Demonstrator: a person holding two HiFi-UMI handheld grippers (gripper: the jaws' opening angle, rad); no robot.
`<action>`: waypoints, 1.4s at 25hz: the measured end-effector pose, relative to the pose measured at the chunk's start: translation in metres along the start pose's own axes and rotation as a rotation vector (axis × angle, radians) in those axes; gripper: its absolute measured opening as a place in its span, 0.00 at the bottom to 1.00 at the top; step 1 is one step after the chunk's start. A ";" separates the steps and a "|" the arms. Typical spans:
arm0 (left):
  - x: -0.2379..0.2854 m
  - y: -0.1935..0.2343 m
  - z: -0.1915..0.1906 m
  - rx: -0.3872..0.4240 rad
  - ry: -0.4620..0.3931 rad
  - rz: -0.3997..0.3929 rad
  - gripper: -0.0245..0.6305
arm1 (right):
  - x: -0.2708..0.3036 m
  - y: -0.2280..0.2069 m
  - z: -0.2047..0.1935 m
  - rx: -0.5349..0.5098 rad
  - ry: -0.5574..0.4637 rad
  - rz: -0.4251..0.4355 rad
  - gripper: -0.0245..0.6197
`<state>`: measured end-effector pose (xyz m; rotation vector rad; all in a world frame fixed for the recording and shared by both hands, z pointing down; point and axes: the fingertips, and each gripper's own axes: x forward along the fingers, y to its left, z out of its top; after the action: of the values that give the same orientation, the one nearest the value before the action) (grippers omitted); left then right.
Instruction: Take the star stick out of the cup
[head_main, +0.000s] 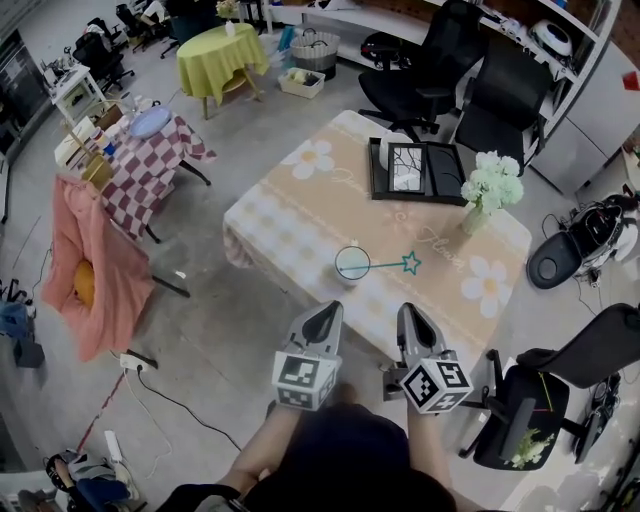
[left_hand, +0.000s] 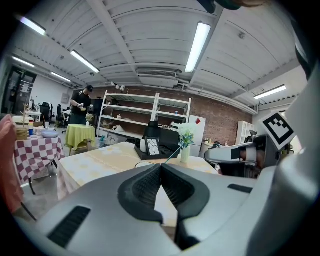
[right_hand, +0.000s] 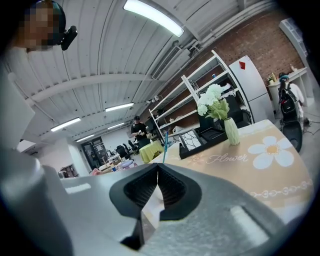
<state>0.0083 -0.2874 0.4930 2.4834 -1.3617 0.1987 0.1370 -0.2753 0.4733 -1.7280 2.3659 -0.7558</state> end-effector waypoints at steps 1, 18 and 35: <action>0.003 0.000 0.002 0.004 -0.001 -0.009 0.05 | 0.002 -0.001 0.001 0.002 -0.001 -0.003 0.04; 0.050 0.032 0.018 0.032 0.027 -0.093 0.05 | 0.041 -0.012 0.014 0.018 -0.030 -0.047 0.21; 0.080 0.052 0.035 0.059 0.026 -0.175 0.05 | 0.057 -0.022 0.040 0.055 -0.153 -0.134 0.22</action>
<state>0.0067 -0.3890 0.4909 2.6226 -1.1356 0.2341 0.1517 -0.3457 0.4593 -1.8649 2.1285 -0.6726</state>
